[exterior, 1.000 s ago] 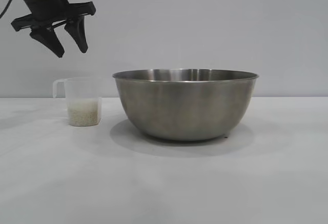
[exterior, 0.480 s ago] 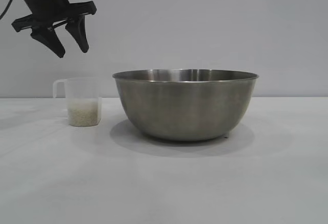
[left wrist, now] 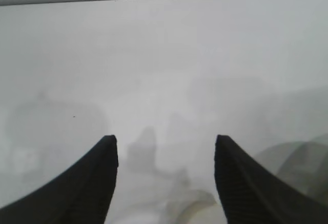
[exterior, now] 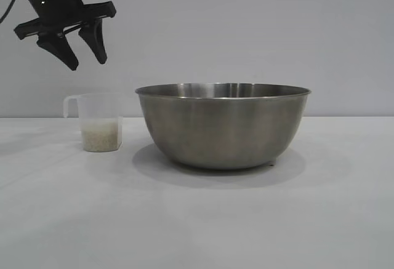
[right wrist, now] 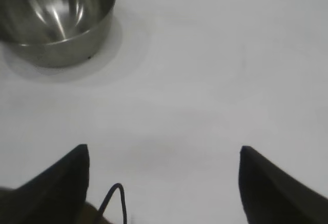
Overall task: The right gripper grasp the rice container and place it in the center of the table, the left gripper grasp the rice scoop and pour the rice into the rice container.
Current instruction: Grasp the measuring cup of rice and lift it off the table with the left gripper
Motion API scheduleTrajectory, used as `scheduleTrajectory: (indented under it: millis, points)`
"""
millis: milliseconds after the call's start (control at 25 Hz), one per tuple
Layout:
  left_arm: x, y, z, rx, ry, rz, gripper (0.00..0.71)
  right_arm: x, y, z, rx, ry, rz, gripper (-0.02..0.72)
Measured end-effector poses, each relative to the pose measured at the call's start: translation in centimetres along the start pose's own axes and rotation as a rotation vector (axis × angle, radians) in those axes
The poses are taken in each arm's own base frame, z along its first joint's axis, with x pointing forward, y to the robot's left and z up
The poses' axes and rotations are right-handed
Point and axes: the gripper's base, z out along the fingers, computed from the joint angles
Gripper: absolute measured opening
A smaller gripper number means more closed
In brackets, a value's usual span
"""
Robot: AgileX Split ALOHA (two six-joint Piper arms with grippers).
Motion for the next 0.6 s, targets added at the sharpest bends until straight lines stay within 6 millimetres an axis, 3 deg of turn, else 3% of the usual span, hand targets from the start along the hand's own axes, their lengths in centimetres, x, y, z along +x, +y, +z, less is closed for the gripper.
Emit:
scheduleTrajectory:
  millis: [600]
  points:
    - [-0.49, 0.08, -0.01, -0.009, -0.054, 0.000, 0.405, -0.01, 0.00, 0.00, 0.000, -0.001, 0.000, 0.566]
